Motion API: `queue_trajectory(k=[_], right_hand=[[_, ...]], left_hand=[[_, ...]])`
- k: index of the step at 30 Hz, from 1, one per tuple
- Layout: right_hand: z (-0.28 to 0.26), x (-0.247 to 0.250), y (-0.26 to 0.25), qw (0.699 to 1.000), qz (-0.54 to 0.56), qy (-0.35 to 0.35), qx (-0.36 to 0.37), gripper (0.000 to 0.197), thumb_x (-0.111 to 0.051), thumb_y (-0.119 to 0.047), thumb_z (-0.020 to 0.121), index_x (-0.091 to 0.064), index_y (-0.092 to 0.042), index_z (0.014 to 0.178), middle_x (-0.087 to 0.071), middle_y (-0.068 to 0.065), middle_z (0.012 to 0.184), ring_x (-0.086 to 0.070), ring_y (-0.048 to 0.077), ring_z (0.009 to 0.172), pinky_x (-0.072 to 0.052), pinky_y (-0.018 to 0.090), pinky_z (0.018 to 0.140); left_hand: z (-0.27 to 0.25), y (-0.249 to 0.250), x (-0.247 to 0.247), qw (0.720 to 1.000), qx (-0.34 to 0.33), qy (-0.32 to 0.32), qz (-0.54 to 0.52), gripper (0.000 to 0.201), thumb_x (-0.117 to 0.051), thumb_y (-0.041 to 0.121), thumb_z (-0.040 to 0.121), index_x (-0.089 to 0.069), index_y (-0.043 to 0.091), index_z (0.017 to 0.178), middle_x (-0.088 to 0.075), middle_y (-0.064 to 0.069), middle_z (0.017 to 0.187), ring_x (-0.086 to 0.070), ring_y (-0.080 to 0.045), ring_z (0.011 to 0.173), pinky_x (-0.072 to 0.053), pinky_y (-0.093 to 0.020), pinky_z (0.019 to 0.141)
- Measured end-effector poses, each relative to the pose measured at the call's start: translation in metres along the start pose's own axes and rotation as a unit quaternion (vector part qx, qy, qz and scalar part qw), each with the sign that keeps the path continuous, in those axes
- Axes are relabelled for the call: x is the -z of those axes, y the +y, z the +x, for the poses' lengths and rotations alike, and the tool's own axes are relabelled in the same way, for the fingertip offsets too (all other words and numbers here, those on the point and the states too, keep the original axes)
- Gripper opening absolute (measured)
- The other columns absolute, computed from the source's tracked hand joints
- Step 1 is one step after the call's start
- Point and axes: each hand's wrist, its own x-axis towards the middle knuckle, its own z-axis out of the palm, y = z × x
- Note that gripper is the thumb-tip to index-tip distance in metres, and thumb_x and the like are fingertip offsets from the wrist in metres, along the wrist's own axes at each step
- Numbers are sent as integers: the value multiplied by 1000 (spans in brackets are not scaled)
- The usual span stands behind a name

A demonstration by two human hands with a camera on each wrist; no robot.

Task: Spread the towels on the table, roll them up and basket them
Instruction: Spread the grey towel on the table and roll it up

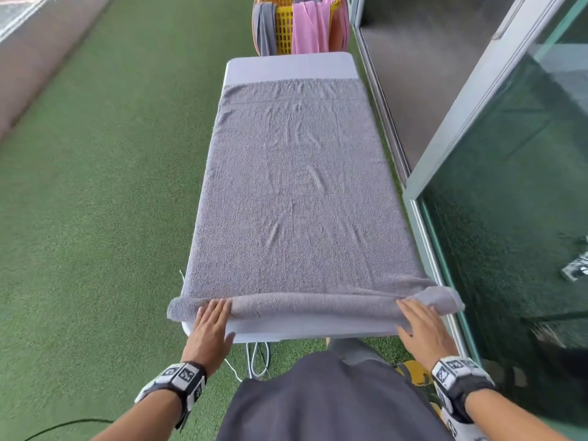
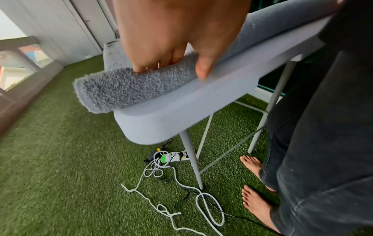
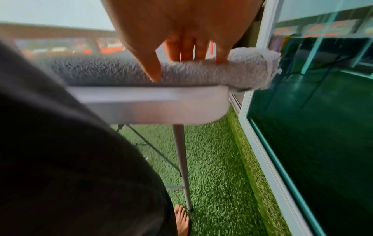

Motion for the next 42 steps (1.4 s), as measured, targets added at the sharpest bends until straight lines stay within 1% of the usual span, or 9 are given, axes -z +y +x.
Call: queue_trajectory(k=[6, 10, 18, 21, 24, 31, 36, 39, 42], right_hand=[[17, 27, -11, 997, -65, 4, -29, 29, -63, -28, 82, -61, -33, 110, -61, -13, 114, -52, 13, 109, -33, 36, 98], [29, 32, -11, 998, -16, 50, -33, 39, -49, -28, 95, -54, -23, 134, -51, -1, 140, -46, 20, 129, -27, 42, 113], [8, 23, -11, 996, -67, -43, -49, 39, -74, -25, 71, -59, -31, 106, -58, -11, 101, -55, 15, 100, -39, 38, 93], [31, 37, -11, 998, -58, 14, -36, 32, -54, -24, 86, -59, -29, 117, -56, -6, 119, -51, 18, 112, -33, 41, 101], [34, 28, -7, 996, -47, 70, 3, 41, -38, -29, 95, -54, -14, 131, -53, 5, 135, -49, 28, 125, -23, 43, 110], [33, 26, -14, 997, -68, -22, -31, 42, -68, -26, 78, -58, -29, 119, -60, -10, 120, -51, 14, 114, -34, 37, 103], [51, 31, -8, 996, -57, 59, -36, 61, -56, -41, 90, -38, -24, 146, -38, 1, 150, -39, 26, 136, -8, 46, 113], [42, 15, -1, 996, -81, -37, -24, 74, -51, -40, 92, -11, -27, 153, -10, -6, 158, -13, 18, 147, 0, 44, 118], [45, 16, 0, 995, -72, -55, -42, 75, -75, -23, 75, -43, -24, 142, -47, -1, 145, -41, 22, 135, -30, 45, 112]], left_hand=[[18, 2, 19, 999, 8, 28, 30, 25, -74, 13, 73, -68, 16, 97, -71, -1, 95, -63, -17, 86, -46, -40, 89], [31, 8, 21, 999, 10, 27, 39, 52, -22, 15, 92, -48, 5, 136, -46, -12, 141, -43, -31, 132, -21, -48, 113], [17, 14, 16, 1000, 7, -15, 9, 26, -75, 20, 74, -67, 18, 99, -70, 0, 98, -65, -18, 89, -51, -40, 83], [33, 18, 24, 1000, 15, 3, 21, 48, -26, 25, 89, -57, 12, 123, -59, -4, 130, -54, -26, 119, -35, -44, 106], [37, 27, 19, 998, 27, -50, 34, 54, -10, 24, 98, 4, 12, 149, 11, -4, 153, 8, -25, 145, 13, -42, 114], [36, 22, 12, 1000, 7, -17, 25, 44, -33, 11, 89, -58, 13, 125, -57, -5, 131, -52, -28, 123, -29, -49, 110], [48, 42, 20, 1000, 10, -2, -21, 57, -22, 28, 99, -3, 12, 150, 4, -5, 154, 2, -25, 146, 2, -41, 117], [47, 51, 10, 999, -5, -47, -2, 73, -53, 28, 94, -7, 14, 149, -3, -3, 153, -7, -25, 146, 2, -39, 115], [57, 51, 11, 999, 13, -42, -3, 75, -81, 21, 71, -48, 10, 137, -50, -9, 140, -47, -27, 130, -28, -44, 110]])
